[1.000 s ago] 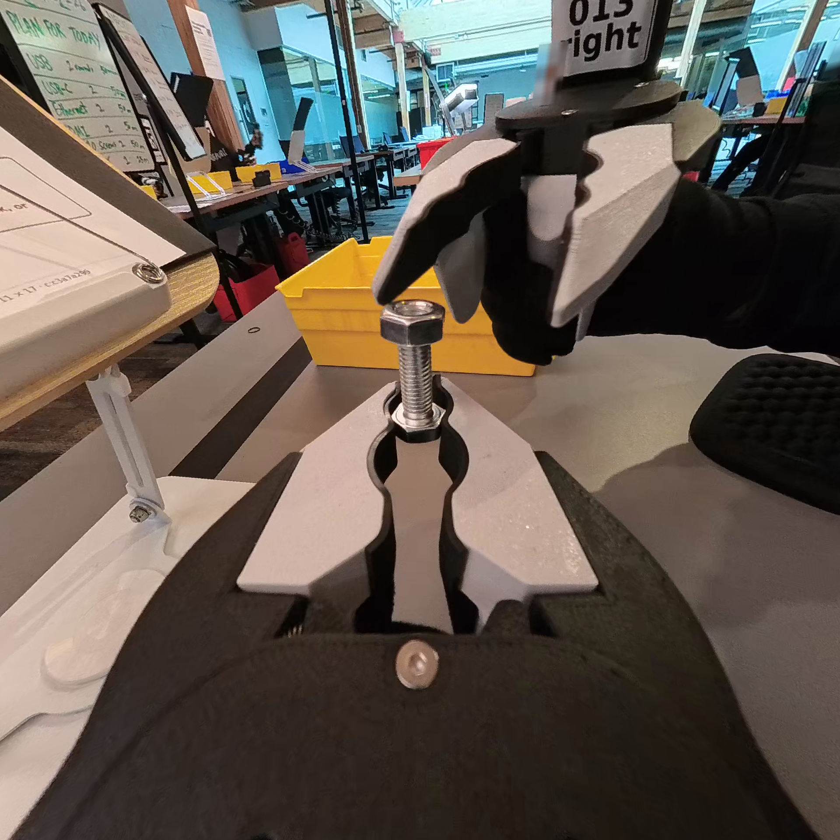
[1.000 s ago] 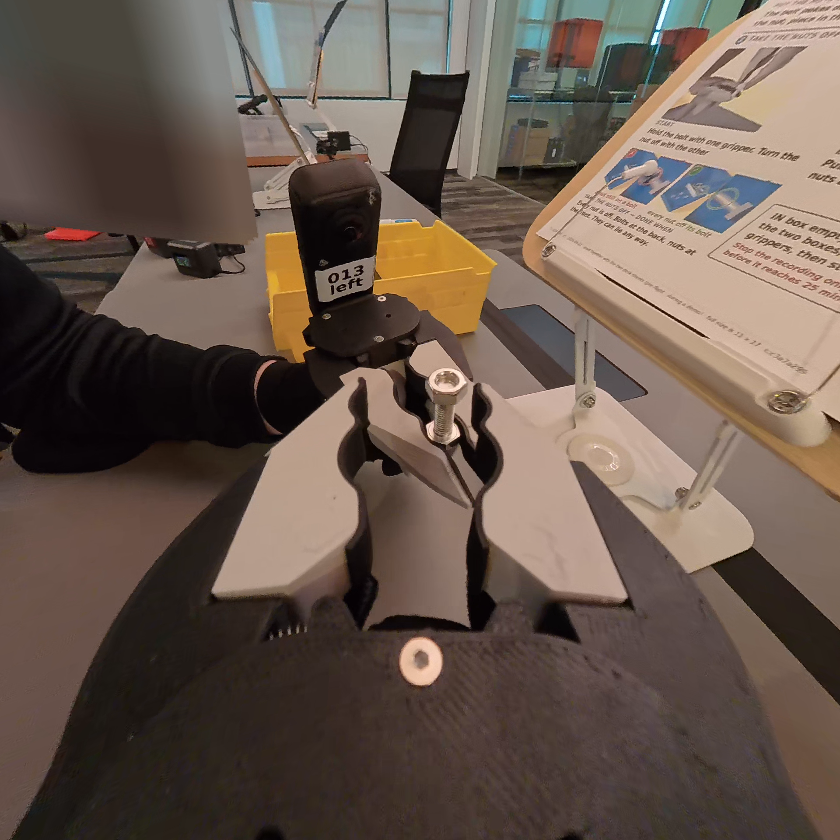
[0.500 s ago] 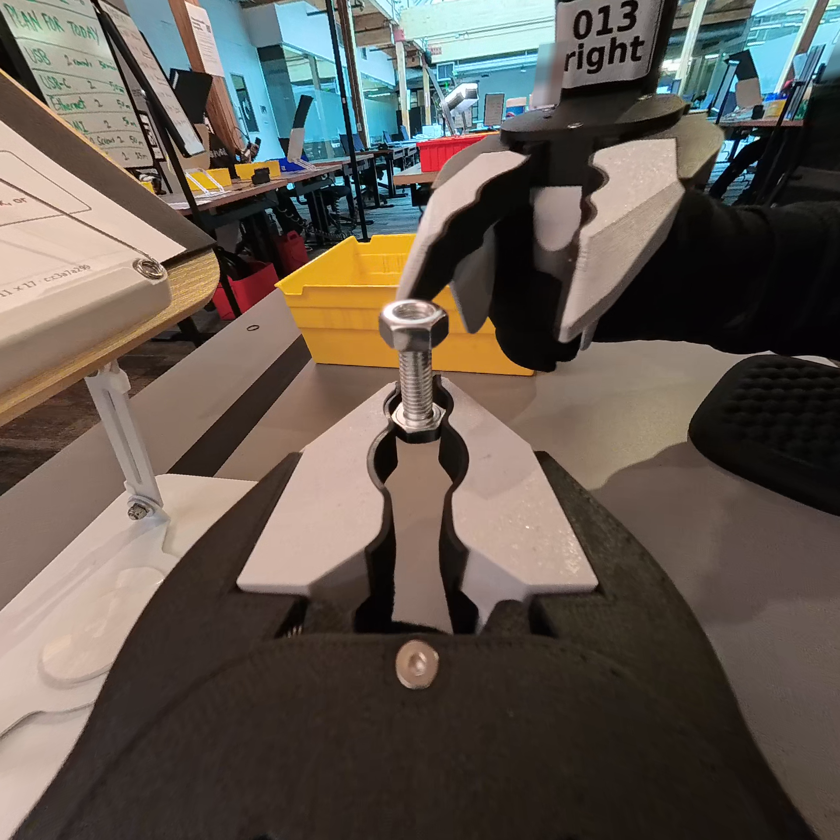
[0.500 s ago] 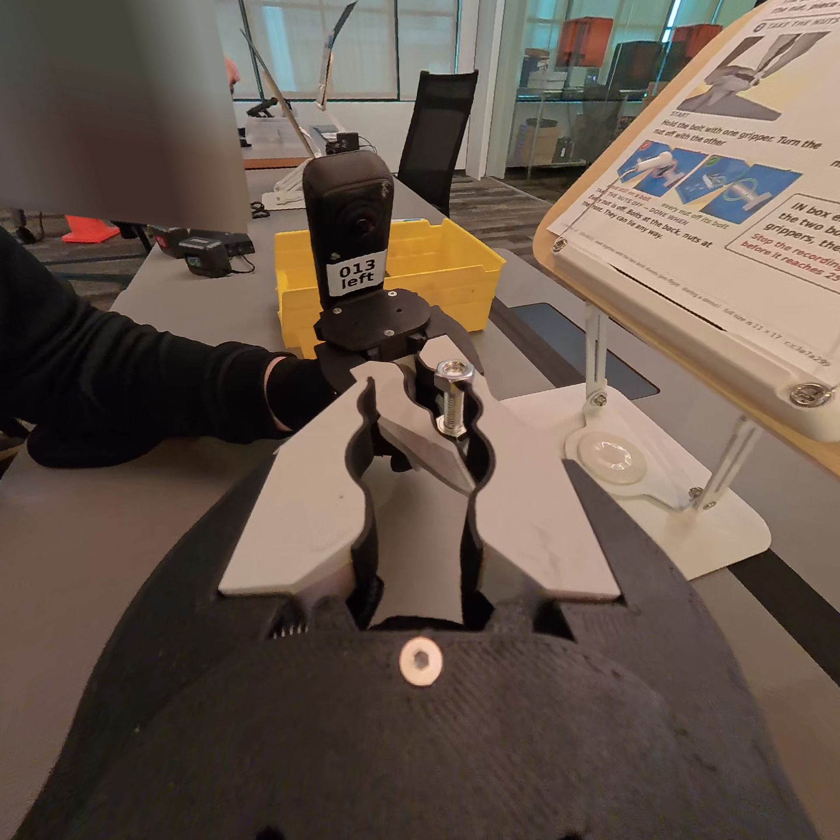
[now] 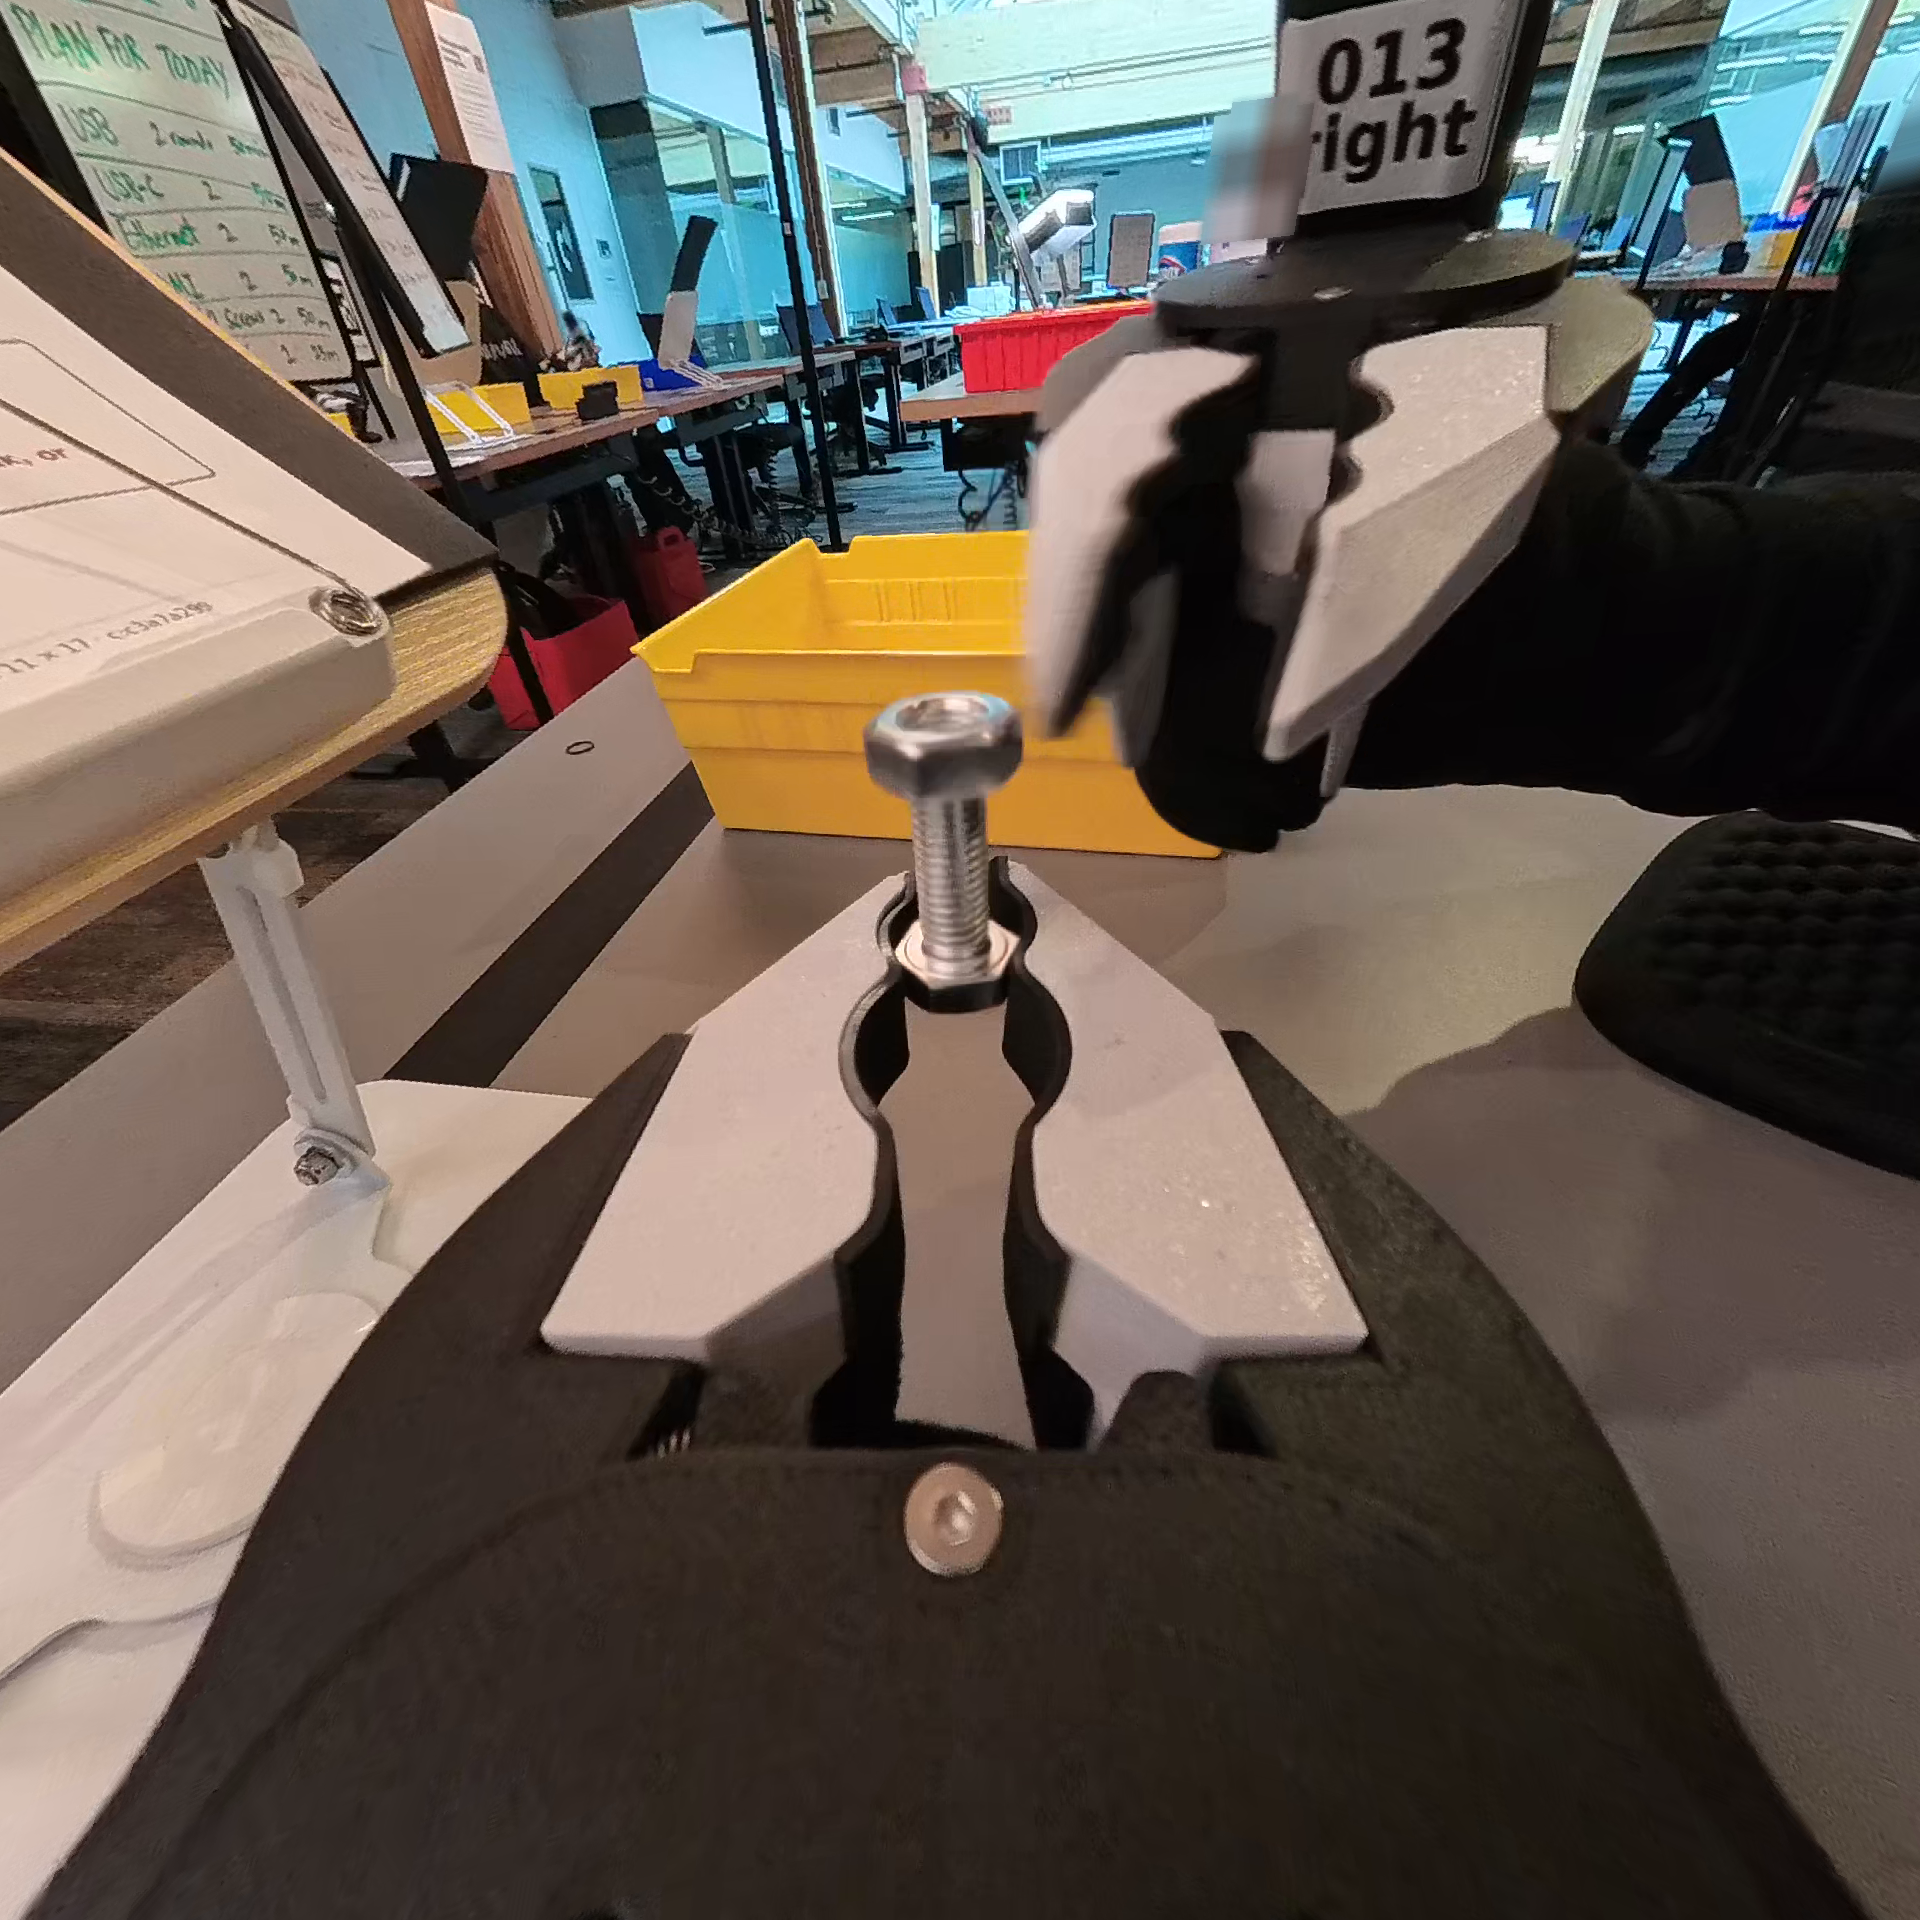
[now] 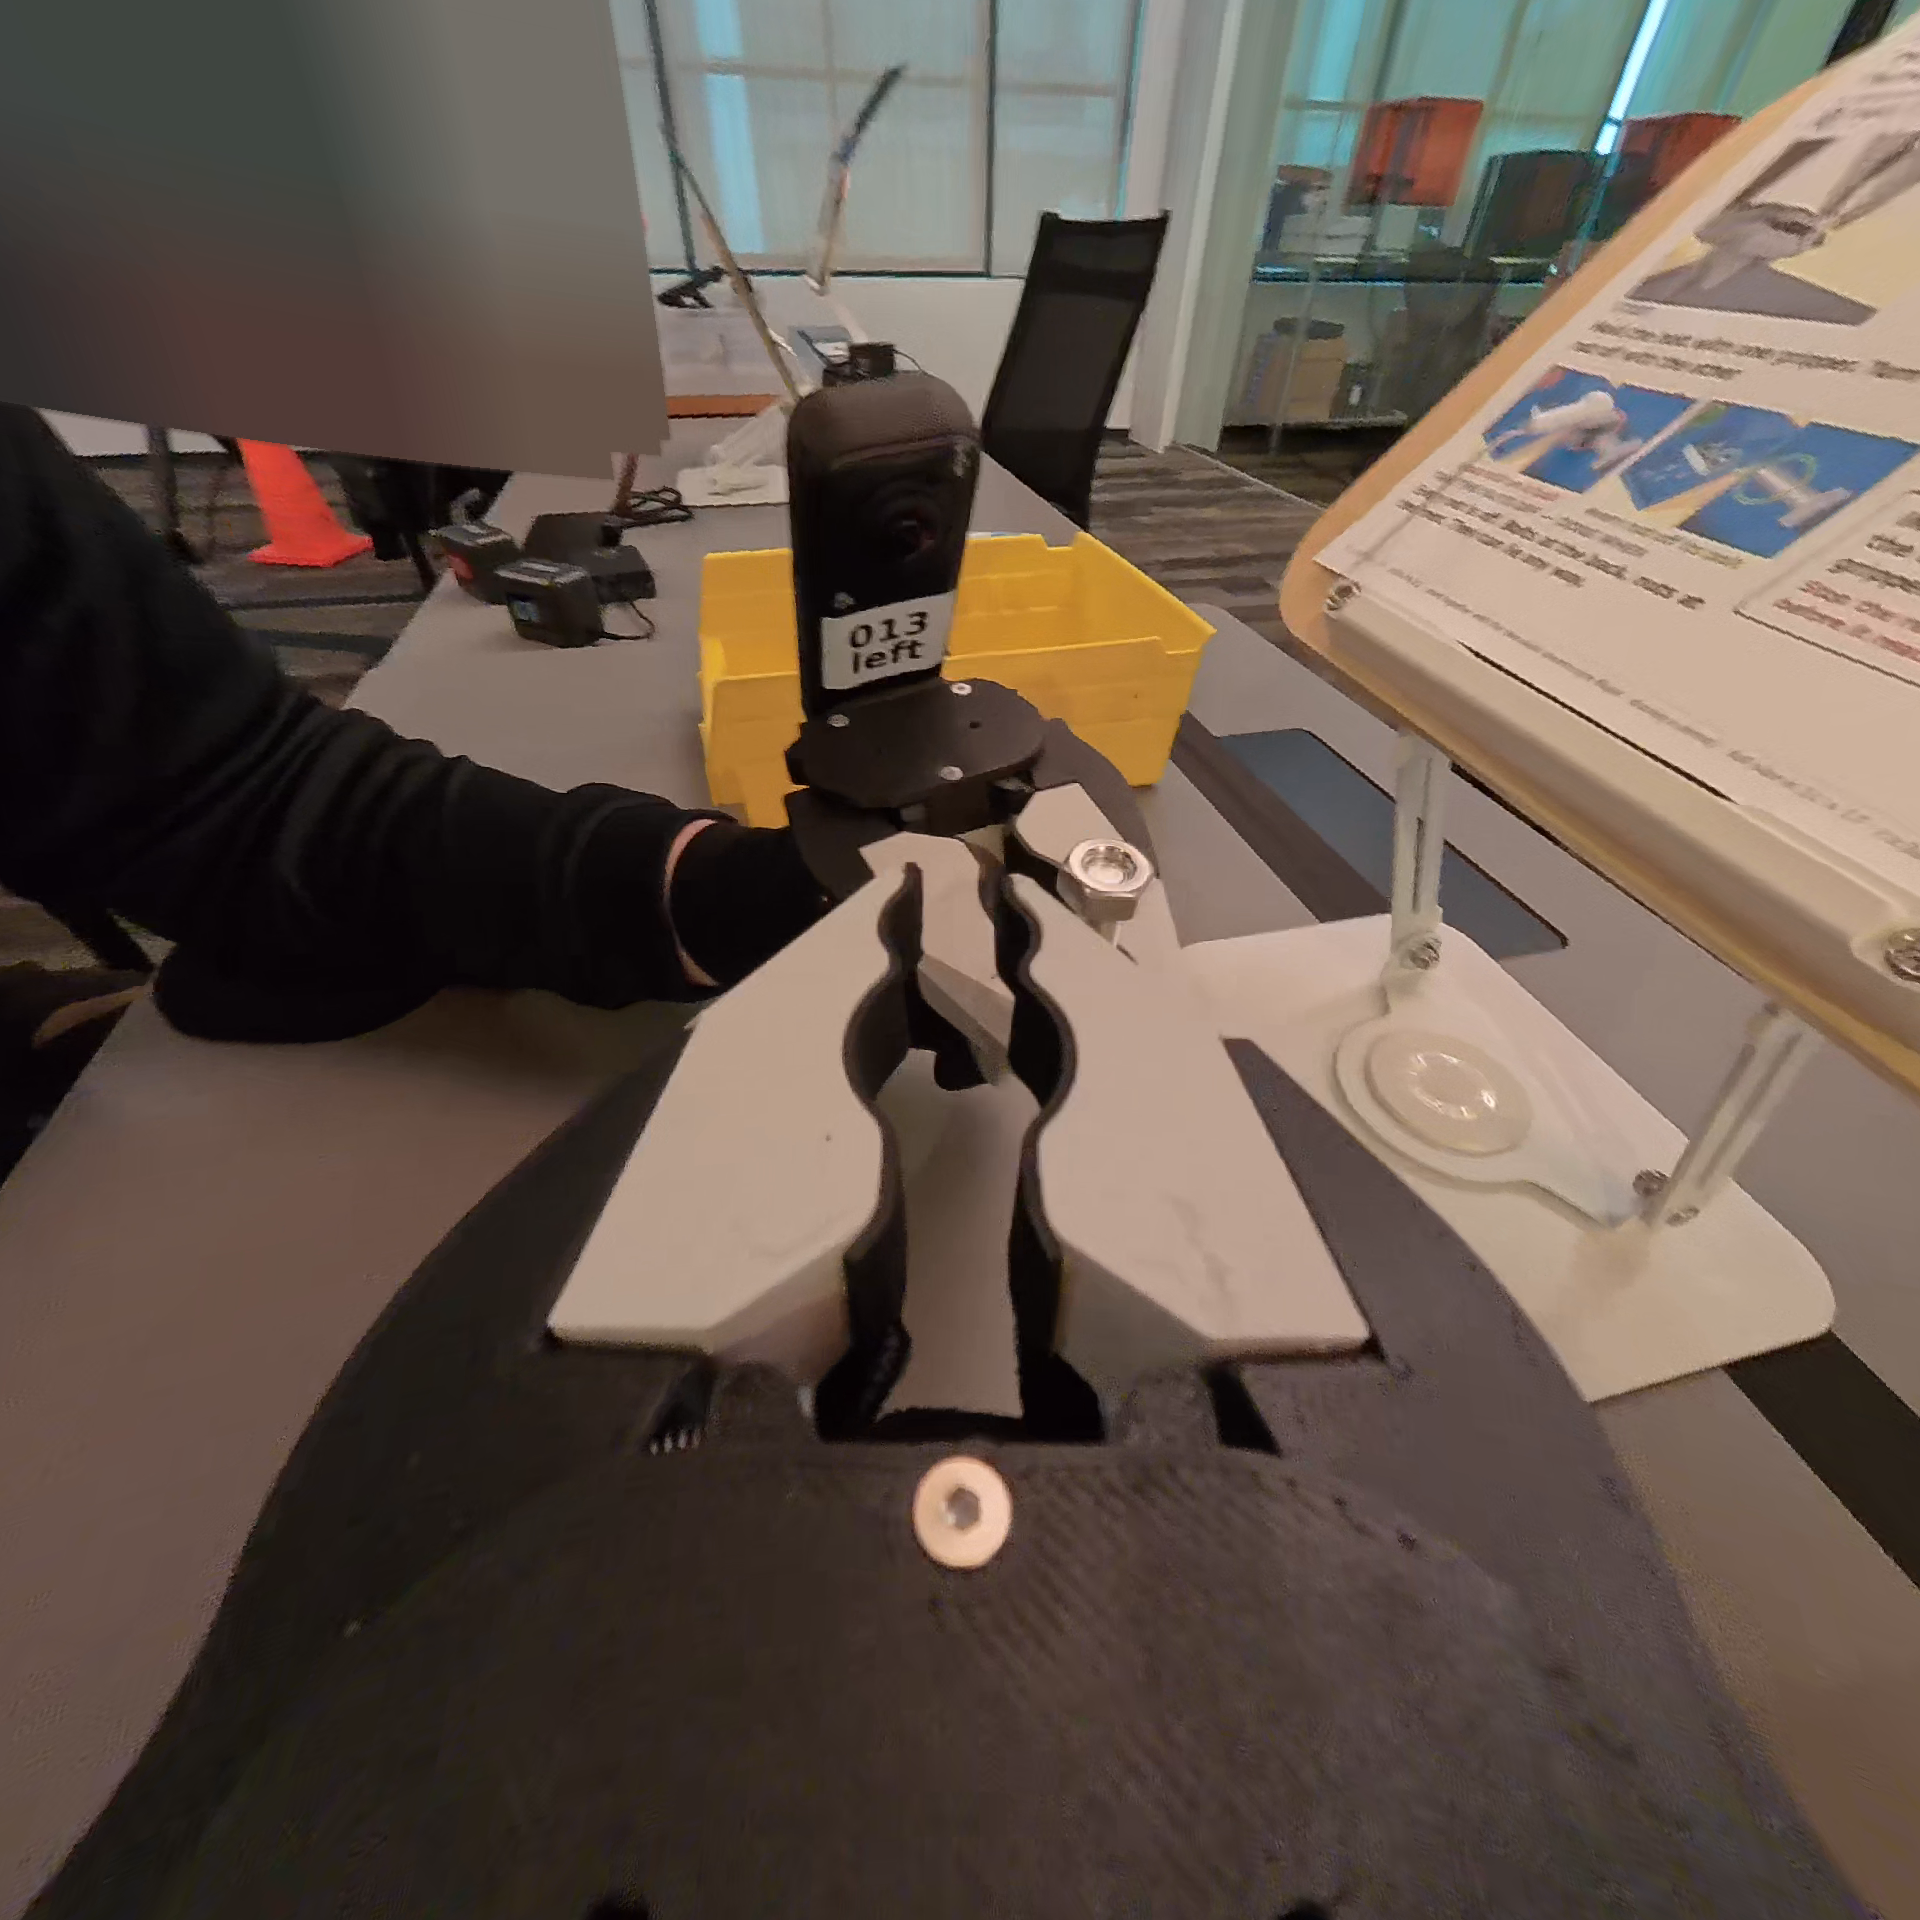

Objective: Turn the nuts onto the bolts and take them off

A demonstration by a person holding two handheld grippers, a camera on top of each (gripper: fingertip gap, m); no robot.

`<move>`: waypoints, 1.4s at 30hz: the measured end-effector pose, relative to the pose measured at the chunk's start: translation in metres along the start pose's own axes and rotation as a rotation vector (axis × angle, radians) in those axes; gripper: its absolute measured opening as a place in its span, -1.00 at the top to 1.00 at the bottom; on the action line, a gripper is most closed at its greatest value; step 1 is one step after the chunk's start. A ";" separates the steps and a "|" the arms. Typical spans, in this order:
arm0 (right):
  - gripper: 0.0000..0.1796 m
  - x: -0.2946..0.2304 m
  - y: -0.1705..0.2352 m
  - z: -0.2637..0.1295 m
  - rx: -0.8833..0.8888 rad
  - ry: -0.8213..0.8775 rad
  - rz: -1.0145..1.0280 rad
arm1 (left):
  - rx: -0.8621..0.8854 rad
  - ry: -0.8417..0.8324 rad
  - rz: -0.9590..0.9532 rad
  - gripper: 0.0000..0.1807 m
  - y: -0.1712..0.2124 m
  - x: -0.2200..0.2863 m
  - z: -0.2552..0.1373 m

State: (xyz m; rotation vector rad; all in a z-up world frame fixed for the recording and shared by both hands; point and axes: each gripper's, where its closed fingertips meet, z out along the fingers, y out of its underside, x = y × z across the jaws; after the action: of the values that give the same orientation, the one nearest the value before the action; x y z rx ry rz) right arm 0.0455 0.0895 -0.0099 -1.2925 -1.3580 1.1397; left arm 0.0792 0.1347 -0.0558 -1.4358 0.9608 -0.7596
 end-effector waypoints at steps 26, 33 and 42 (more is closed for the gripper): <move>0.69 0.008 0.000 0.003 0.021 0.021 0.008 | -0.005 0.002 0.002 0.88 0.001 0.000 0.000; 0.64 0.012 -0.002 -0.002 0.050 0.037 0.023 | -0.006 0.000 0.002 0.88 0.001 0.000 0.000; 0.88 0.003 0.001 0.000 0.038 -0.023 0.018 | -0.005 -0.001 0.001 0.88 0.001 -0.001 -0.001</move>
State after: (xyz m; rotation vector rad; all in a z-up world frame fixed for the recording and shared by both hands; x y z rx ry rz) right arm 0.0451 0.0921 -0.0108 -1.2698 -1.3378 1.1908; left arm 0.0777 0.1355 -0.0567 -1.4404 0.9630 -0.7563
